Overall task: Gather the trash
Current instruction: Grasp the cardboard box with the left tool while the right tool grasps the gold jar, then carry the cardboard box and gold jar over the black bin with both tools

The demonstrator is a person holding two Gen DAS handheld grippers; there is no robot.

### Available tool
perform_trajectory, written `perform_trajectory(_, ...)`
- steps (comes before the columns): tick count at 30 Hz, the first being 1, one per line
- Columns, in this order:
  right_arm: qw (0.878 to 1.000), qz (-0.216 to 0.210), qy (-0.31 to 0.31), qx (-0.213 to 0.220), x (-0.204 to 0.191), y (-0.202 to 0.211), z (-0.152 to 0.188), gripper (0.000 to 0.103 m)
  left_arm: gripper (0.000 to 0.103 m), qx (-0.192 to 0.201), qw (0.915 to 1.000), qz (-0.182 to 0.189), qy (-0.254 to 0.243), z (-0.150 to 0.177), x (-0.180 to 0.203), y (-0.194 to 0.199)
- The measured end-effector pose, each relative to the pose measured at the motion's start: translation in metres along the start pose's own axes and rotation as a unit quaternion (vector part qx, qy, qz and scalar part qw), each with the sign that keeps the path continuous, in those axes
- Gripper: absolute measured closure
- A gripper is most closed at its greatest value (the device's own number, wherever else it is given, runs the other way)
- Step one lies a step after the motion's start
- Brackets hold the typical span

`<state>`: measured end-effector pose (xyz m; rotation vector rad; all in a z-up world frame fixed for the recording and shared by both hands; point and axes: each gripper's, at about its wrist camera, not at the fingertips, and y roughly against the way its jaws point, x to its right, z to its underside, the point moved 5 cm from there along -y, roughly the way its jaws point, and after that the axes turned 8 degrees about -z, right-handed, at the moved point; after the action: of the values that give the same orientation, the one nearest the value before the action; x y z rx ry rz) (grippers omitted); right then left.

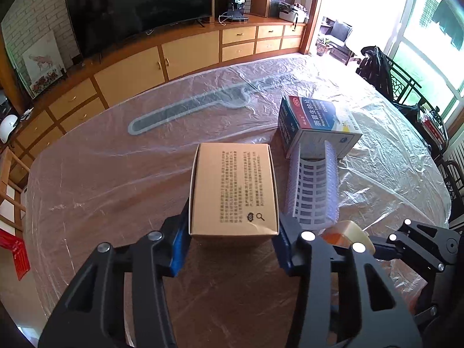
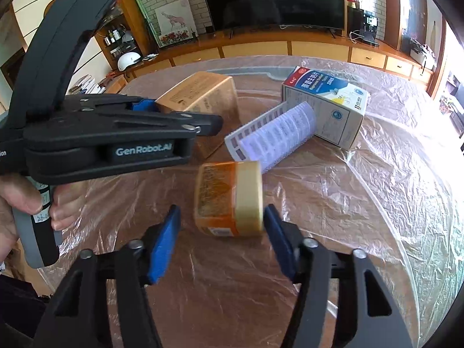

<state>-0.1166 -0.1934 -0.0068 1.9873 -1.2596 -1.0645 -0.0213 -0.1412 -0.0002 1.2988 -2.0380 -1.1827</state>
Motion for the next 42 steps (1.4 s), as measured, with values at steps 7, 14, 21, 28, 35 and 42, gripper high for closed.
perform_trajectory(7, 0.999, -0.021, -0.042, 0.011, 0.011, 0.005, -0.002, 0.062, 0.055, 0.004, 0.9998, 0.001, 0.020, 0.004, -0.009, 0.003)
perform_trajectory(14, 0.997, -0.041, -0.058, 0.014, 0.014, 0.013, 0.003, 0.066, 0.055, 0.008, 0.9991, -0.014, 0.039, 0.010, -0.020, 0.012)
perform_trajectory(21, 0.996, -0.053, -0.063, 0.019, 0.015, 0.025, 0.007, 0.068, 0.055, 0.015, 0.9986, -0.028, 0.043, 0.016, -0.024, 0.024)
perform_trajectory(28, 0.996, -0.062, -0.067, 0.015, 0.016, 0.035, 0.018, 0.068, 0.055, 0.018, 0.9979, -0.035, 0.052, 0.026, -0.022, 0.034)
perform_trajectory(35, 0.996, -0.069, -0.059, 0.018, 0.012, 0.047, 0.022, 0.068, 0.055, 0.025, 0.9969, -0.040, 0.062, 0.036, -0.020, 0.049)
perform_trajectory(42, 0.996, -0.075, -0.048, 0.023, 0.012, 0.066, 0.026, 0.068, 0.055, 0.031, 0.9963, -0.040, 0.069, 0.049, -0.013, 0.066)
